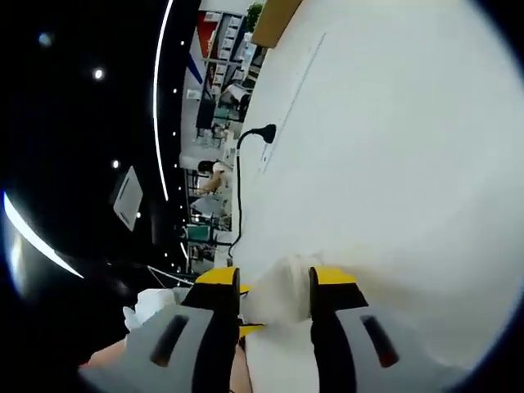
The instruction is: Arrange the utensils inside the cutlery case until each visible utensil rests in its matching compartment.
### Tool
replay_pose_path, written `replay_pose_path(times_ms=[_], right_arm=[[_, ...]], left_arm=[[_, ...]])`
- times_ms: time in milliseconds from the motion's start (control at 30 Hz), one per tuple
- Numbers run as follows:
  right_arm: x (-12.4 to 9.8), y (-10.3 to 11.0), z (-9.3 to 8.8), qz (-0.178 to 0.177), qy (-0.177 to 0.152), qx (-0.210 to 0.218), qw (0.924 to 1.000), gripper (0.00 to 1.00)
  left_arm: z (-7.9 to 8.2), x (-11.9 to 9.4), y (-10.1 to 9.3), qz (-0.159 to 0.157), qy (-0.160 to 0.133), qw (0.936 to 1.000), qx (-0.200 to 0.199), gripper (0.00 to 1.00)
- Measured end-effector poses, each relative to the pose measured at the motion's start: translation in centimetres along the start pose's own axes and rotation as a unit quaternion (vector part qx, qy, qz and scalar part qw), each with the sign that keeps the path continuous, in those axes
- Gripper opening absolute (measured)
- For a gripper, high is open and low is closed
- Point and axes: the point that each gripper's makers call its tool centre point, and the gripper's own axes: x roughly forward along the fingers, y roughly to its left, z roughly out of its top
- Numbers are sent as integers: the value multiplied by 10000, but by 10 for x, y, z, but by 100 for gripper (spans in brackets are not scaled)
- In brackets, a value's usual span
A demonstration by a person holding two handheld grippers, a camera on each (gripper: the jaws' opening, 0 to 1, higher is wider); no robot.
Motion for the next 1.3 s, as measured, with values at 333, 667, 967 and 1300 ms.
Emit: replay_pose_path(times_ms=[333, 667, 967, 1300], right_arm=[[-2, -15, -20, -523, 256, -1202, 9910, 12], [-9, -9, -36, -403, 365, -1290, 9901, 9], [-30, -11, -67, -549, 734, -1566, 9834, 7], [-58, -17, -102, -723, 962, -1437, 9823, 11]], left_arm=[[-2, 4, 2, 178, 57, 9996, -228, 40], [-2, 7, -6, 466, 209, 9986, -97, 39], [-10, 0, -42, 373, 229, 9990, -8, 39], [-13, -6, -83, 401, 225, 9989, 31, 39]])
